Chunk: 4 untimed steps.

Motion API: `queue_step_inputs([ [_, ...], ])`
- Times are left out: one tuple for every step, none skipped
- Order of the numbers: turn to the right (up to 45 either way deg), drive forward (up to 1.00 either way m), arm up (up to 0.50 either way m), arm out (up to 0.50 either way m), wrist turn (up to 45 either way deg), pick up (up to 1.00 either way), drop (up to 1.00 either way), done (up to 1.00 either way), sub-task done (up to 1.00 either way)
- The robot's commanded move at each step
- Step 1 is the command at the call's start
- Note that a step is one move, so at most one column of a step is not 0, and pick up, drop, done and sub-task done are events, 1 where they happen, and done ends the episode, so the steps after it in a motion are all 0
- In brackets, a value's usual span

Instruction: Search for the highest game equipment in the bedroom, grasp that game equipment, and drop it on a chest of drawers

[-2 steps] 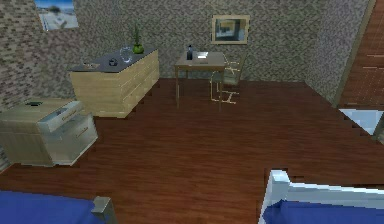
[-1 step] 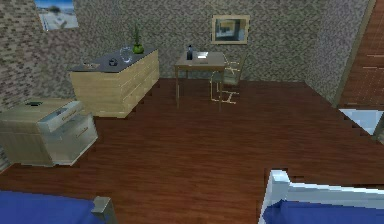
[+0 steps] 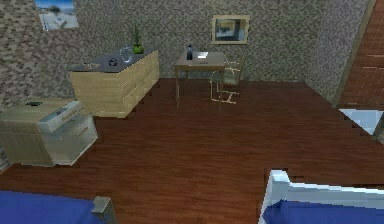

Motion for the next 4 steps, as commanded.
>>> queue_step_inputs([
  [0.0, 0.00, 0.00, 0.00, -45.0, 0.00, 0.00, 0.00, 0.00],
  [0.0, 0.00, 0.00, 0.00, -45.0, 0.00, 0.00, 0.00, 0.00],
  [0.0, 0.00, 0.00, 0.00, -18.0, 0.00, 0.00, 0.00, 0.00],
  [0.0, 0.00, 0.00, -0.34, 0.0, 0.00, 0.00, 0.00, 0.00],
])
